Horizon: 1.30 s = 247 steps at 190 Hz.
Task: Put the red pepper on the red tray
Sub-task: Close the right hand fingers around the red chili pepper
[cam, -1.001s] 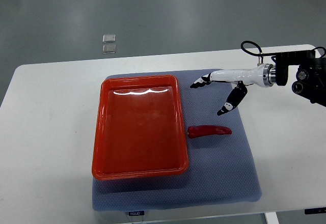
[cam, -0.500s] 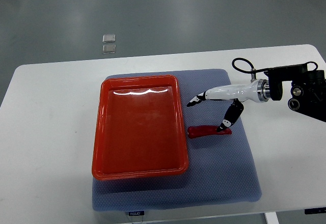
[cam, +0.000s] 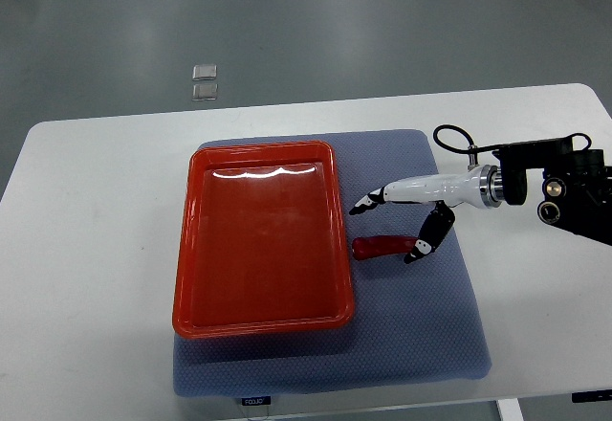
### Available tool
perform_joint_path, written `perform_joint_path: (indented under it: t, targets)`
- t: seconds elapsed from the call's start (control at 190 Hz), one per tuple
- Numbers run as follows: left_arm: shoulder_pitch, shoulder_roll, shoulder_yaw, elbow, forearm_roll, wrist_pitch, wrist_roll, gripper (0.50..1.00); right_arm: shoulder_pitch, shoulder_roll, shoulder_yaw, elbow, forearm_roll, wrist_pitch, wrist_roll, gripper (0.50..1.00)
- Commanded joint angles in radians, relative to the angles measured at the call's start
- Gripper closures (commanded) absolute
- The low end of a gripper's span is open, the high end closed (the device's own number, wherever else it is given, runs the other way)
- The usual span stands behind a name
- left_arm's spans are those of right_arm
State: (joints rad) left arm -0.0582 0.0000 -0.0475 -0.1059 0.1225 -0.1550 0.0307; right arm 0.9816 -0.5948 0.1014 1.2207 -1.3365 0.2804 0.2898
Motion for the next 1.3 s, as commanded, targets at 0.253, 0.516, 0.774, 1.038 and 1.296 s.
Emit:
perform_joint_path:
  t: [0.253, 0.516, 0.774, 1.038, 1.296]
  targets:
    - [0.000, 0.000, 0.000, 0.000, 0.000, 0.000, 0.000, 0.500, -0.031, 0.029, -0.003, -0.030, -0.015, -0.061, -0.021, 0.650]
    - [0.000, 0.000, 0.000, -0.001, 0.000, 0.000, 0.000, 0.500, -0.037, 0.029, -0.008, -0.032, -0.015, -0.060, -0.037, 0.711]
    - [0.000, 0.000, 0.000, 0.000, 0.000, 0.000, 0.000, 0.500, -0.037, 0.029, -0.022, -0.033, -0.036, -0.063, -0.037, 0.726]
    - [0.000, 0.000, 0.000, 0.000, 0.000, 0.000, 0.000, 0.500, -0.029, 0.024, -0.017, -0.044, -0.036, -0.078, -0.037, 0.906]
    - [0.000, 0.000, 0.000, 0.000, -0.001, 0.000, 0.000, 0.500, -0.023, 0.012, 0.000, -0.053, -0.029, -0.110, -0.035, 0.991]
